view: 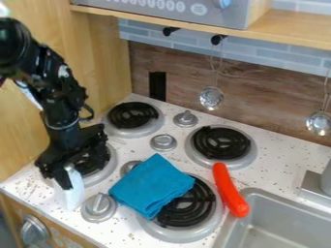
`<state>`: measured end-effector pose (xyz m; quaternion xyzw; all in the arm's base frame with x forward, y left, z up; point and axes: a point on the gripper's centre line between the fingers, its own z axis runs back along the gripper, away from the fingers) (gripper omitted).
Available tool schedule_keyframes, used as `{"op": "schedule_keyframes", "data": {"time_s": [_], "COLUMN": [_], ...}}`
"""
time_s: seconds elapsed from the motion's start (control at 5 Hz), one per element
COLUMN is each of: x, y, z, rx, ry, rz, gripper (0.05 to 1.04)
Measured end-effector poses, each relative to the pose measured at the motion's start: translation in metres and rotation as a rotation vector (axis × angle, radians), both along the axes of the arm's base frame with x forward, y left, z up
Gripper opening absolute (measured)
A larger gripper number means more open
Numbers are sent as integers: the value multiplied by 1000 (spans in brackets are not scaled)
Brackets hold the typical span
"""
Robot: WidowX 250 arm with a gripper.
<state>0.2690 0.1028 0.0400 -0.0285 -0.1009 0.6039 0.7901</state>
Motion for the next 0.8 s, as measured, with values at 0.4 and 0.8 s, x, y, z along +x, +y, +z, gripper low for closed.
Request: {"op": "schedule_keyframes", "data": {"time_s": [0.4, 0.8], "x": [5, 4], "y": [8, 12], "z": [-22, -31], "rx": [-4, 7], "ry": [43, 72], "rz": [2, 25], "gripper": [1004, 950]}}
